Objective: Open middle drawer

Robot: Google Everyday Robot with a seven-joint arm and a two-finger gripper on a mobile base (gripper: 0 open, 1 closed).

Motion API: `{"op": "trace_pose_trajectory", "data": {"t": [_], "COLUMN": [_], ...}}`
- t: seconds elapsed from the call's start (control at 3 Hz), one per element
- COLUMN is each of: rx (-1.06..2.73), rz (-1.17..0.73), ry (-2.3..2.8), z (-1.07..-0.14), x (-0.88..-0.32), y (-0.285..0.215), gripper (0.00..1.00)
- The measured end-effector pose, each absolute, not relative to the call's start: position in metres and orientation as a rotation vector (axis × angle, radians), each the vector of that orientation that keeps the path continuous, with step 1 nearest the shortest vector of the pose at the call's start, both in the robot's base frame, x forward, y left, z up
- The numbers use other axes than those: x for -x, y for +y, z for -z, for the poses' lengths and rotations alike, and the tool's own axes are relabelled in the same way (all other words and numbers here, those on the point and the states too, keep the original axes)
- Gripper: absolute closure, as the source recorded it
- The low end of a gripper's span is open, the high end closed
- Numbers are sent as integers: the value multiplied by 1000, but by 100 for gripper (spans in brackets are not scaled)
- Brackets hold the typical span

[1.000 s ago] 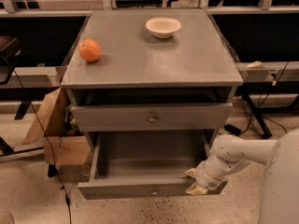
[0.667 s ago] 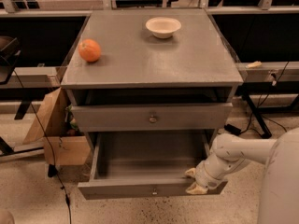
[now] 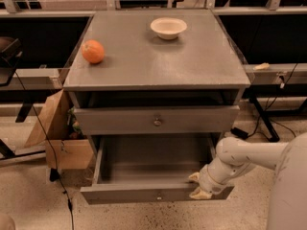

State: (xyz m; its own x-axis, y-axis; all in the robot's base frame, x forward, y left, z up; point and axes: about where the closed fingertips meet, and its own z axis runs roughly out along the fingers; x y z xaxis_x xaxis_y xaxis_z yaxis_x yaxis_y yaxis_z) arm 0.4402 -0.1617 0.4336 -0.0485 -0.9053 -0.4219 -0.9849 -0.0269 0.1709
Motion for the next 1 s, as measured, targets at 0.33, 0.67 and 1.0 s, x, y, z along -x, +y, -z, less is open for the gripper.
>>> {"op": "trace_pose_trajectory", "data": {"t": [0.33,0.67,1.0], "rx": [2030,2053,2066], "rz": [-637,-627,-624], "ry": [2052,2036,2027], "z": [-434,-436,-438], "x": [-443,-437,-433], "y": [-161,-155,-152], "gripper": [81,58,36]}}
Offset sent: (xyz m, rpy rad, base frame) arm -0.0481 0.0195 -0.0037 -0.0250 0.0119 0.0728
